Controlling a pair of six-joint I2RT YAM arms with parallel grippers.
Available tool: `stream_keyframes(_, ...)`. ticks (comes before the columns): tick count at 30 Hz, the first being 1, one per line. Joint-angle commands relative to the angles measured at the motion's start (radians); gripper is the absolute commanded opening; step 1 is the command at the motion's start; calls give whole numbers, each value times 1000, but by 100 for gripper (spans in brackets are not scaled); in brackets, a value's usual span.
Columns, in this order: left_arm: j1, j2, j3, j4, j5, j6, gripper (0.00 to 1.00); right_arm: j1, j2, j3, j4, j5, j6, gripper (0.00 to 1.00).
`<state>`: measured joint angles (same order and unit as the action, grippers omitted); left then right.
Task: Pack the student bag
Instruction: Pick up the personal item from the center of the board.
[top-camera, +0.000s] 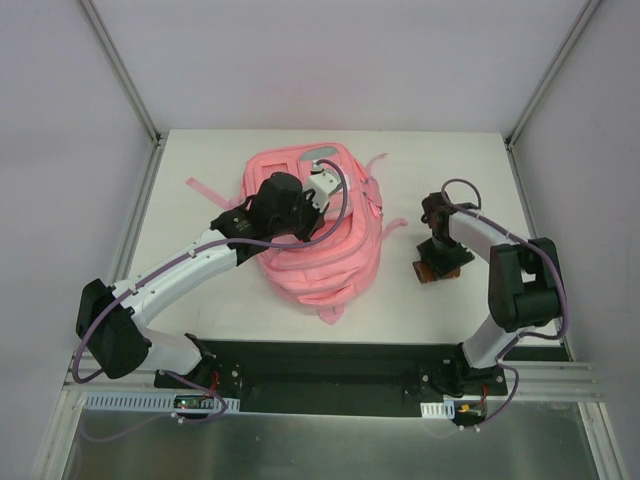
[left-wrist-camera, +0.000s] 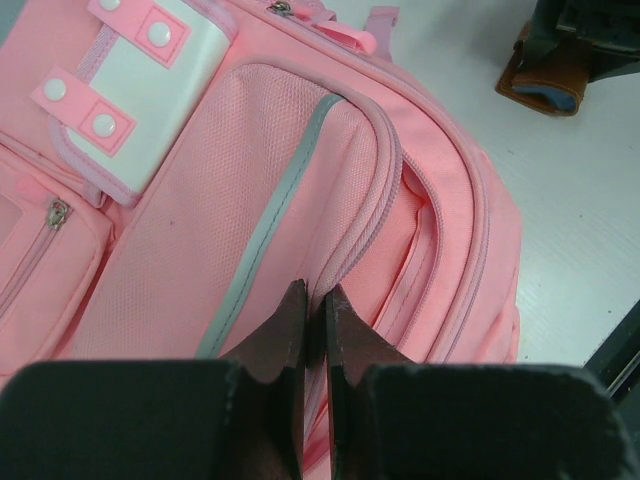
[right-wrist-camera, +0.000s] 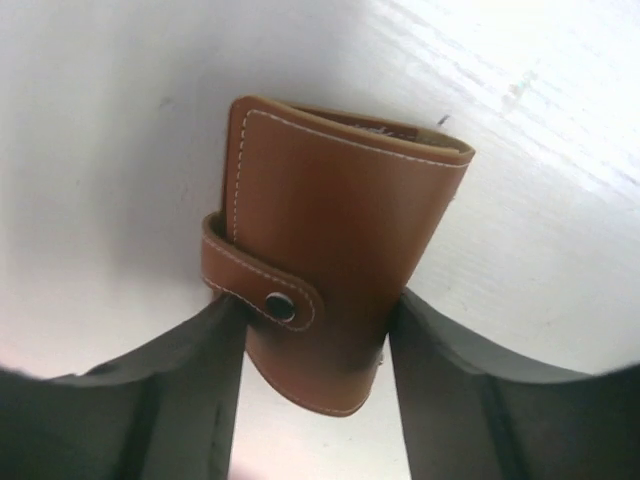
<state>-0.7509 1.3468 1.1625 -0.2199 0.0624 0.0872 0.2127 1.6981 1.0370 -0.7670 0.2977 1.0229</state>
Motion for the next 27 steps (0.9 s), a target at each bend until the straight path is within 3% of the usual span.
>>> stream_keyframes(1, 21, -54, 9, 25, -36, -20, 0, 13, -86, -115, 191, 17, -200, 52)
stream_keyframes(7, 21, -58, 14, 22, -47, -21, 0, 16, -277, -196, 330, -43, -435, 52)
stream_keyframes(12, 24, -61, 26, 19, -56, -26, 0, 34, -454, -172, 321, -110, -544, 55)
stream_keyframes(17, 33, -60, 45, 13, -56, -33, 0, 65, -581, -109, 264, -276, -610, 58)
stream_keyframes(23, 42, -55, 80, 2, -41, -58, 0, 198, -661, -110, 277, -391, -570, 57)
stream_keyframes(27, 42, -63, 82, 4, -33, -67, 0, 370, -652, -54, 299, -370, -561, 57)
